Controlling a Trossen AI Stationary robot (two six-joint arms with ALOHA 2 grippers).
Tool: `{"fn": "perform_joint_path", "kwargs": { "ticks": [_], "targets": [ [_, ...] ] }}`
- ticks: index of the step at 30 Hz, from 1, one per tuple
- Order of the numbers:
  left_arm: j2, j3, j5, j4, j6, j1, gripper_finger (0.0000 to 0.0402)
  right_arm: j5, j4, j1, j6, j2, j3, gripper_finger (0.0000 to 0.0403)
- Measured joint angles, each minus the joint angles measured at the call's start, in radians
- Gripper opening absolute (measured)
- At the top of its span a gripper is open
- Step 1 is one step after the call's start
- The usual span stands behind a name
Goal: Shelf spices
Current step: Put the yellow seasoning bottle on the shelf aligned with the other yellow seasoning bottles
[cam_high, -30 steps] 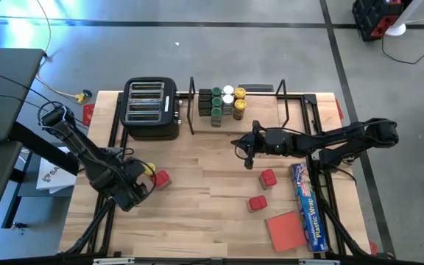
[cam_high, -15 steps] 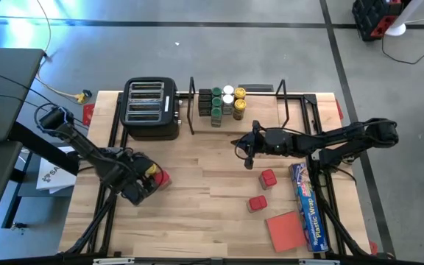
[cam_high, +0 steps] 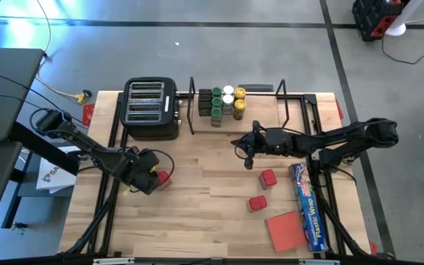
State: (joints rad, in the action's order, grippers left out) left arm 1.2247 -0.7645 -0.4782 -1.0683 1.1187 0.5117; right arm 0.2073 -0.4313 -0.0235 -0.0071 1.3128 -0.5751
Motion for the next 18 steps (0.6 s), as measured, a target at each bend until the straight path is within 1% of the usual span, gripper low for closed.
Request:
{"fn": "perform_joint_path", "kwargs": {
  "ticks": [2,5,8,11,15,18],
  "targets": [
    [0.000,-0.020,0.011,-0.002,-0.034,-0.023,0.0216,0.000,0.000,0.000,0.000,0.000,0.000,0.0004],
    [0.000,-0.078,-0.008,-0.009,-0.090,-0.060,0.0216,0.000,0.000,0.000,0.000,0.000,0.000,0.0004],
    [0.001,-0.152,-0.058,0.006,-0.163,-0.106,0.0216,0.000,-0.010,0.000,0.000,0.000,0.000,0.0004],
    [0.007,-0.210,-0.088,0.099,-0.268,-0.165,0.0216,0.000,-0.024,0.000,0.010,0.000,0.000,0.0004],
    [0.072,-0.252,-0.012,0.335,-0.439,-0.255,0.0216,0.000,-0.041,0.000,0.012,0.000,0.000,0.0004],
    [0.170,-0.285,0.070,0.471,-0.504,-0.312,0.0216,0.000,-0.037,0.000,0.038,0.000,0.000,0.0004]
  ]
}}
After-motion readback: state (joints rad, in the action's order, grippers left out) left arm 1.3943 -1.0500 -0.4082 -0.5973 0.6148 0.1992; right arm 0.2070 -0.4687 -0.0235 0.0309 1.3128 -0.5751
